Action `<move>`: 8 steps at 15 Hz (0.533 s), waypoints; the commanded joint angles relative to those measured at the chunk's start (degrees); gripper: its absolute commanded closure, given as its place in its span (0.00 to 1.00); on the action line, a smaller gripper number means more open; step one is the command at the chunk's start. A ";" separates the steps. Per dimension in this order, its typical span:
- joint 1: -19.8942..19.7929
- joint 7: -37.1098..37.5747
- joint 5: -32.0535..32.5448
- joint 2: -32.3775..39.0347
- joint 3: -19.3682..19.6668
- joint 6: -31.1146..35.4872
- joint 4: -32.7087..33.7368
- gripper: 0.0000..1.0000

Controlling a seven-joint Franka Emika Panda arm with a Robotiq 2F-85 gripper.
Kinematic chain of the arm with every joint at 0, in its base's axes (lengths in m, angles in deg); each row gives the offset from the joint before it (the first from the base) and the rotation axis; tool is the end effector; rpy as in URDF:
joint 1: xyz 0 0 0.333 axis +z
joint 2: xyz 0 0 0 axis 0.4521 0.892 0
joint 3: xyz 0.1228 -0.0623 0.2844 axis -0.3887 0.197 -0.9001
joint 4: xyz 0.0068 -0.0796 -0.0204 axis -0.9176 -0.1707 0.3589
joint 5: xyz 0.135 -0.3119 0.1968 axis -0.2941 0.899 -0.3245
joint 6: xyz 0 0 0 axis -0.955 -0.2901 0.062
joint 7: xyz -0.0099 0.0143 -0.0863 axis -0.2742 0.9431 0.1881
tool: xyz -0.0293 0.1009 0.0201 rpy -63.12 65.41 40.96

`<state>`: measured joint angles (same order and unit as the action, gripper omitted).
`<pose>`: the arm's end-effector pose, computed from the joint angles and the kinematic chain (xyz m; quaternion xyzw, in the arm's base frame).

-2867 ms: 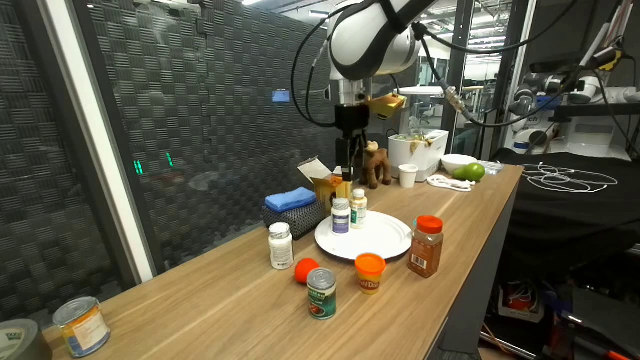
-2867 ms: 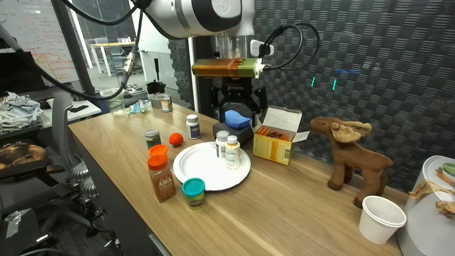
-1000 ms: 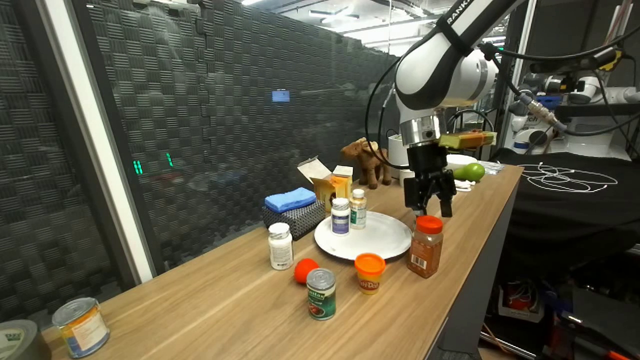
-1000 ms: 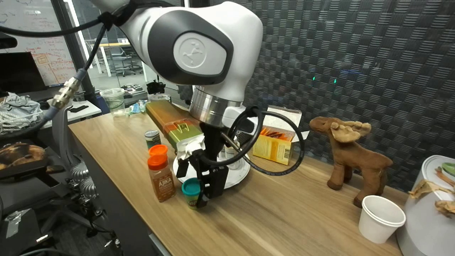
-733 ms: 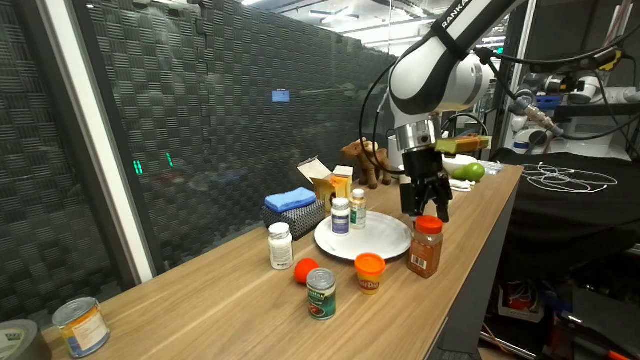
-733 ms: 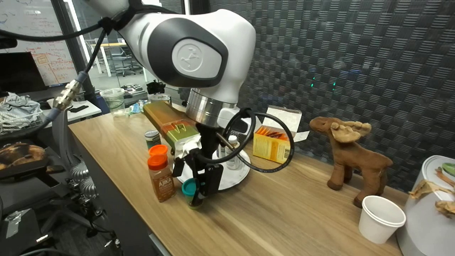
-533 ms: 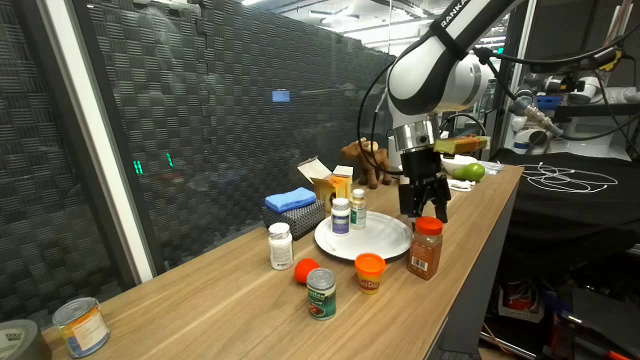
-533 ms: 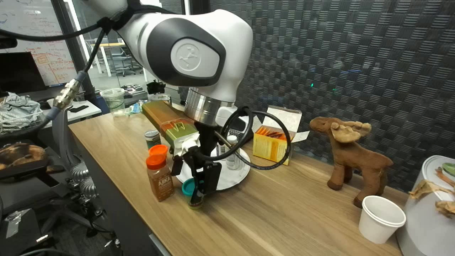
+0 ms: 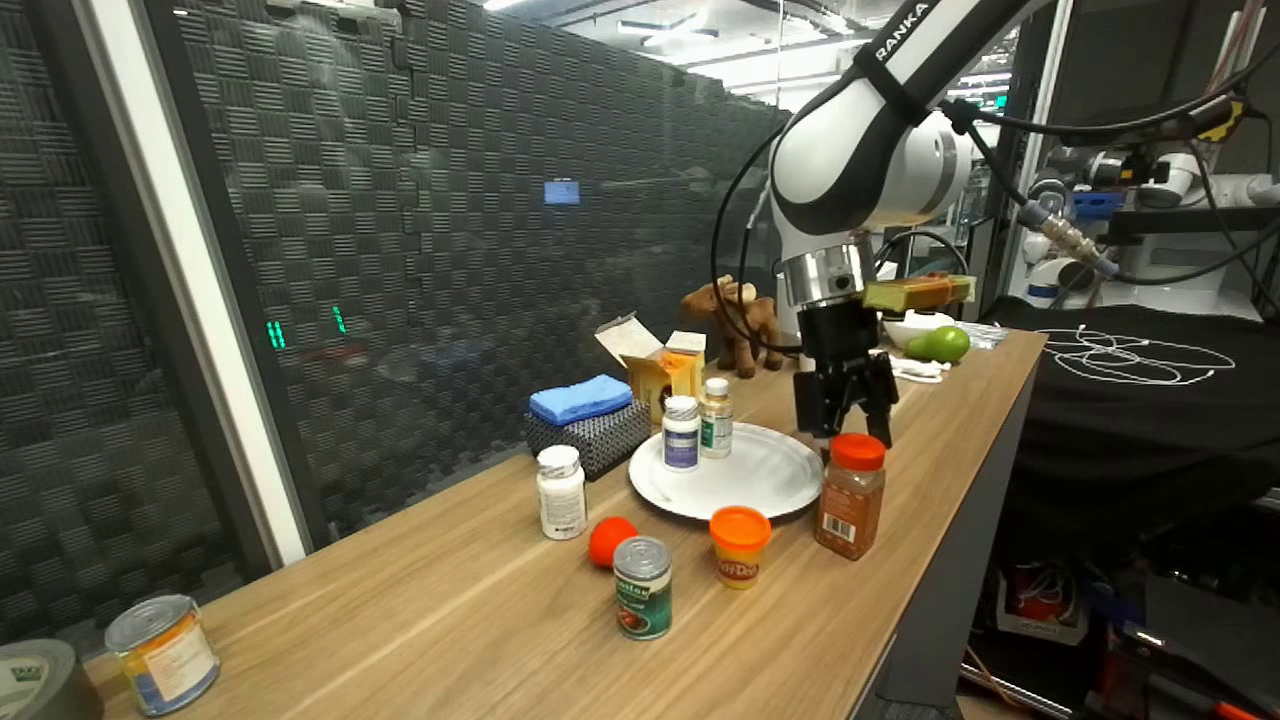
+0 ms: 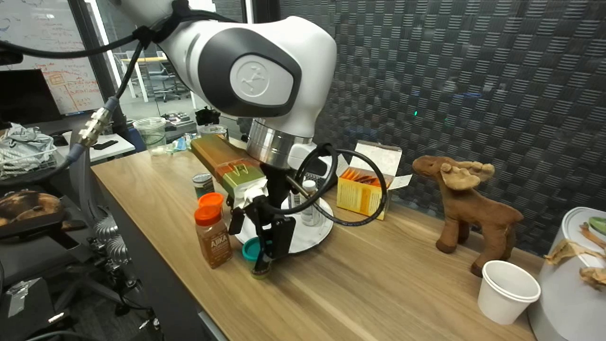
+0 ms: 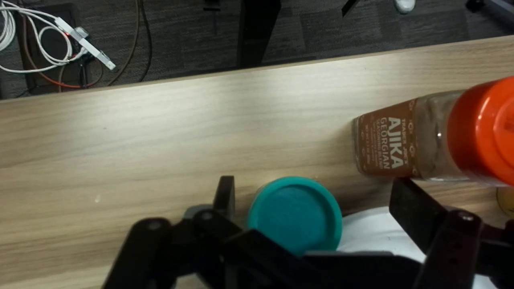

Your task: Put the bottles on the tray

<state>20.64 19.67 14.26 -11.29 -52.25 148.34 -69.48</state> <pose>0.5163 -0.0821 0.2560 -0.9835 0.0517 0.1671 0.0453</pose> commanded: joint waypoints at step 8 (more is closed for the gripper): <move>0.84 2.90 2.35 2.83 0.49 0.63 4.06 0.54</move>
<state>20.79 20.61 15.35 -9.27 -52.22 148.59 -66.97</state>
